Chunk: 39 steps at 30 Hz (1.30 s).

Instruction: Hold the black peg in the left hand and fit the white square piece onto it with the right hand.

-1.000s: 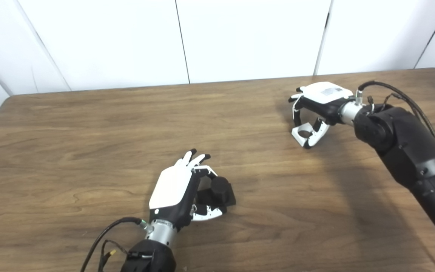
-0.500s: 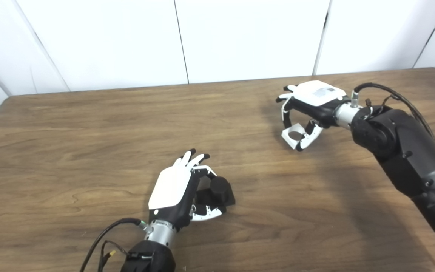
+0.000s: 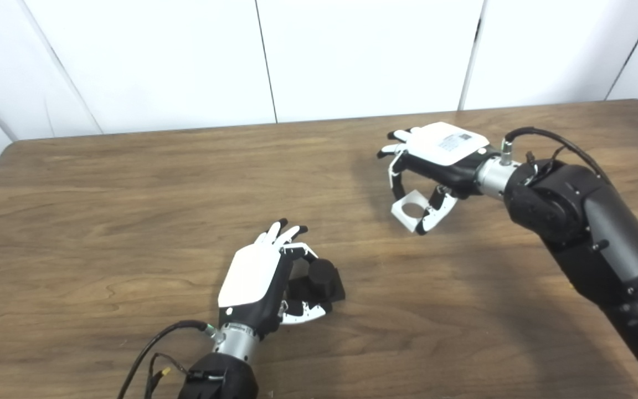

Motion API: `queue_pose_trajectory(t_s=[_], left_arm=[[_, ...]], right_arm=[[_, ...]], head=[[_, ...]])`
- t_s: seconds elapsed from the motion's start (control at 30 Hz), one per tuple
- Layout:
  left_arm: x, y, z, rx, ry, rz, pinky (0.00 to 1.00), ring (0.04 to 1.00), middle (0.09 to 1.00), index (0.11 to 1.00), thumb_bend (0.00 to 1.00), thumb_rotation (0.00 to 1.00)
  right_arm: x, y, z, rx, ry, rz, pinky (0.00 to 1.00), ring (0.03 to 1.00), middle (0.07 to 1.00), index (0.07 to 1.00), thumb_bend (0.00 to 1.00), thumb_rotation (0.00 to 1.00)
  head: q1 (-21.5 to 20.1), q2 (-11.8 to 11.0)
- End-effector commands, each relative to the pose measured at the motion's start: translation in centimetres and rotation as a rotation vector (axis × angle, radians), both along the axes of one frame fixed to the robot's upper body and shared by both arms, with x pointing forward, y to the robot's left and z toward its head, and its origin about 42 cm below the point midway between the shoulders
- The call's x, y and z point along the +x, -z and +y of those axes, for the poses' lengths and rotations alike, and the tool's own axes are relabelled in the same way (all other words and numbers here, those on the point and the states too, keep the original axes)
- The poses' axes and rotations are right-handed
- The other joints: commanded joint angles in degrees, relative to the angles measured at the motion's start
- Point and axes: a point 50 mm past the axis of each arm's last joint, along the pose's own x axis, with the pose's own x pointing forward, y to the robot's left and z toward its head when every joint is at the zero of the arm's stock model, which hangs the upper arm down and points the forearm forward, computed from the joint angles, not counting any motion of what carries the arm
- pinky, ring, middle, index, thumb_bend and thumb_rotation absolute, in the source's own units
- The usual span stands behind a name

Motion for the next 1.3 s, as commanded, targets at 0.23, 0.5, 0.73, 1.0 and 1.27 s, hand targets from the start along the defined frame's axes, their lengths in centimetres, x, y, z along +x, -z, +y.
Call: queue_pose_trajectory(t_s=[0.23,0.5,0.73,1.0,1.27], left_arm=[[0.4,0.1,-0.6,0.016,0.003,-0.002,0.95,0.994,0.906,0.492,0.52,0.07],[0.4,0.0,-0.8,0.024,0.005,0.008,0.95,0.997,0.91,0.492,0.52,0.07],[0.5,0.0,-0.9,0.028,0.004,0.003,0.95,0.991,0.907,0.492,0.52,0.07],[0.6,-0.1,-0.9,0.026,0.004,0.011,0.95,0.997,0.908,0.492,0.52,0.07],[0.6,-0.2,-1.0,0.027,0.008,0.004,0.96,0.995,0.907,0.492,0.52,0.07]], right_arm=[[-2.1,-4.3,2.6,0.056,-0.077,-0.065,1.0,1.0,0.909,0.49,0.52,0.14],[-3.8,-5.3,4.4,0.078,-0.15,-0.063,1.0,1.0,0.905,0.49,0.53,0.14],[-5.0,-6.1,5.8,0.073,-0.204,-0.055,1.0,1.0,0.909,0.49,0.52,0.14],[-5.8,-6.7,7.1,0.079,-0.257,-0.059,1.0,1.0,0.917,0.491,0.52,0.14],[-6.0,-6.3,8.3,0.077,-0.292,-0.051,1.0,1.0,0.916,0.491,0.52,0.14]], head=[[0.08,0.2],[0.38,0.43],[0.41,0.6],[0.37,0.79],[0.54,0.94]])
